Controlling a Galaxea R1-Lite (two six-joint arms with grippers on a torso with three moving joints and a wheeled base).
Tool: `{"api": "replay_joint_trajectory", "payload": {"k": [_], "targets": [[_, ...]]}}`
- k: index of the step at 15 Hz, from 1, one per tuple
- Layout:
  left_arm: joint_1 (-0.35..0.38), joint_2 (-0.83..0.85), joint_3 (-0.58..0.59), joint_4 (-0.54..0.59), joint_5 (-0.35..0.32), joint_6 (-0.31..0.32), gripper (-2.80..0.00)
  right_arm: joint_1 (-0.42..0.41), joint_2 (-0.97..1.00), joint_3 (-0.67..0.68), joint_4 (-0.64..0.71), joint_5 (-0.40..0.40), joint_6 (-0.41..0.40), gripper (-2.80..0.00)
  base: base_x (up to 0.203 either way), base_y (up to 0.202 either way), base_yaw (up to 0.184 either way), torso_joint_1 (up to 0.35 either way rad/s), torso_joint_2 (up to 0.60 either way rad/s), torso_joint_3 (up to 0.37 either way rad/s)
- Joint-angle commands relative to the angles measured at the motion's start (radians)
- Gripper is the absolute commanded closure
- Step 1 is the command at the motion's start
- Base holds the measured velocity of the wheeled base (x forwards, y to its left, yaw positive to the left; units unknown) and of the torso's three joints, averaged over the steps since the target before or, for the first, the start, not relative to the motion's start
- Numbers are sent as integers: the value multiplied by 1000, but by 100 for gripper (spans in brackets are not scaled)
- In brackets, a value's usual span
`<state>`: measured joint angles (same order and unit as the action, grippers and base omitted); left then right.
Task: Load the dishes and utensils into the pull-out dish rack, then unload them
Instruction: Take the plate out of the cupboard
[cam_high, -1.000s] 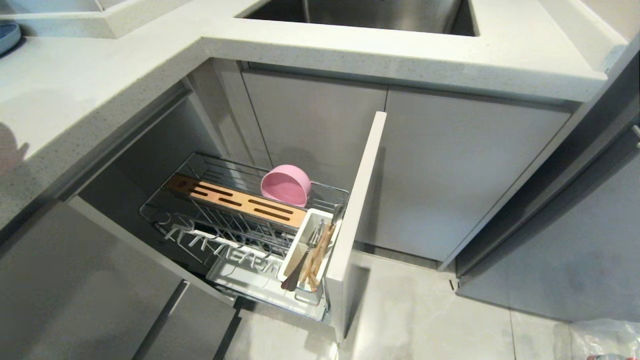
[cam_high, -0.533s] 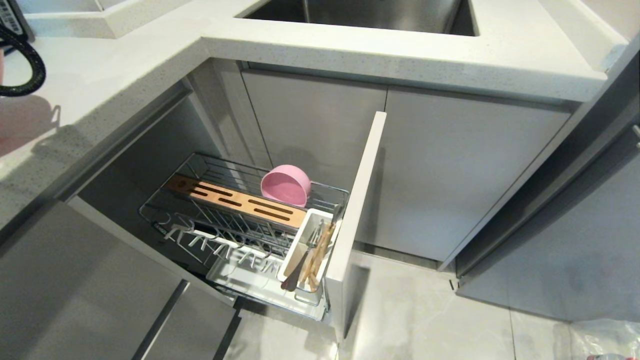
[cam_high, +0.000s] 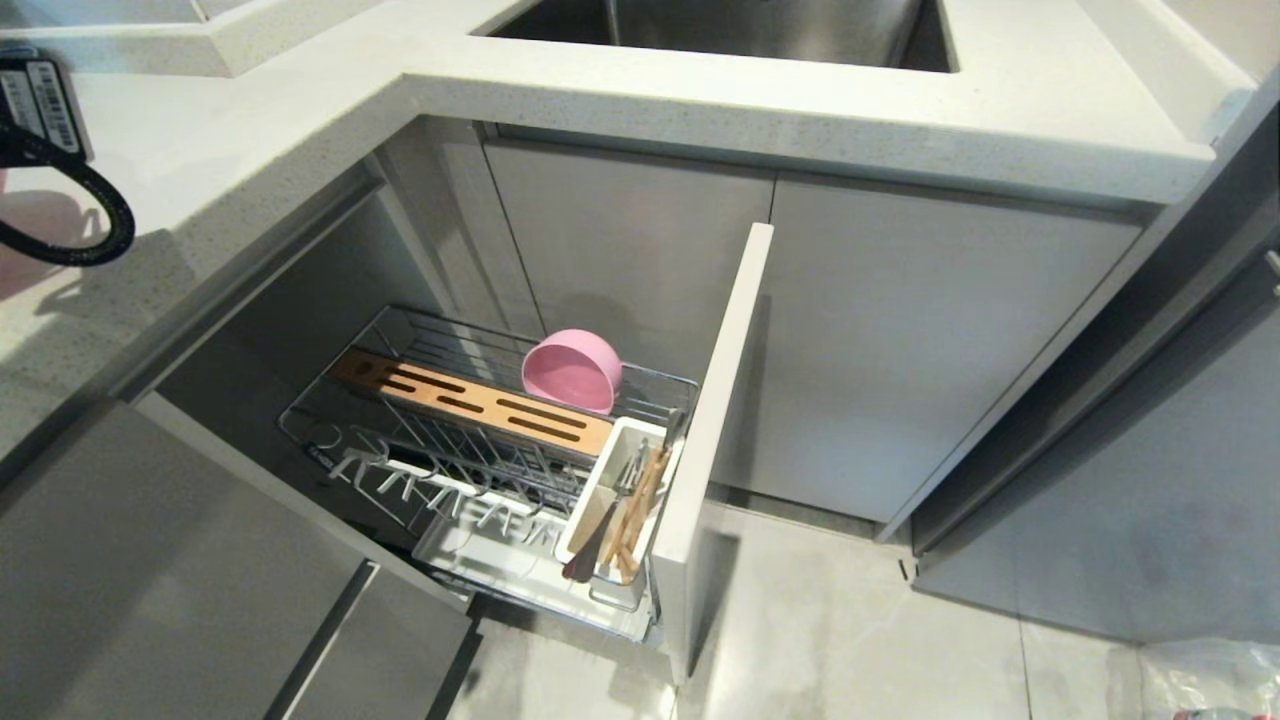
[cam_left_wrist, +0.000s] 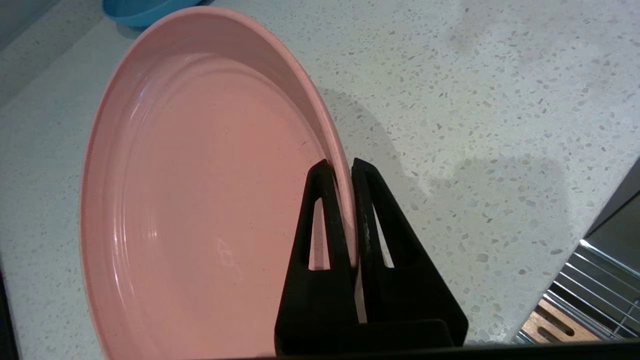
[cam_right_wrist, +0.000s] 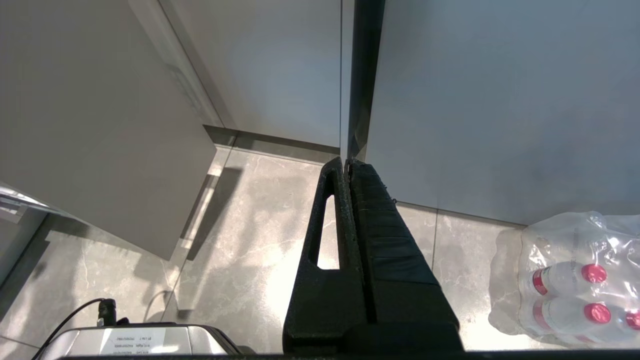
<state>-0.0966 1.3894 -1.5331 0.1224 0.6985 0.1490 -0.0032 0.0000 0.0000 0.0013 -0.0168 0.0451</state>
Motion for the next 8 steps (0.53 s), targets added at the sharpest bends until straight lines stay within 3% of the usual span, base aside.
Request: {"api": "replay_joint_trajectory", "payload": {"k": [1,8], "targets": [[3,-9,20,-9,4,10,0,0,0,2,0,0,0,0,0,0,0,0,0,0],[73,30,69,-47,3,109,0,0,0,2,0,0,-1,0,0,0,0,0,0,0]]}}
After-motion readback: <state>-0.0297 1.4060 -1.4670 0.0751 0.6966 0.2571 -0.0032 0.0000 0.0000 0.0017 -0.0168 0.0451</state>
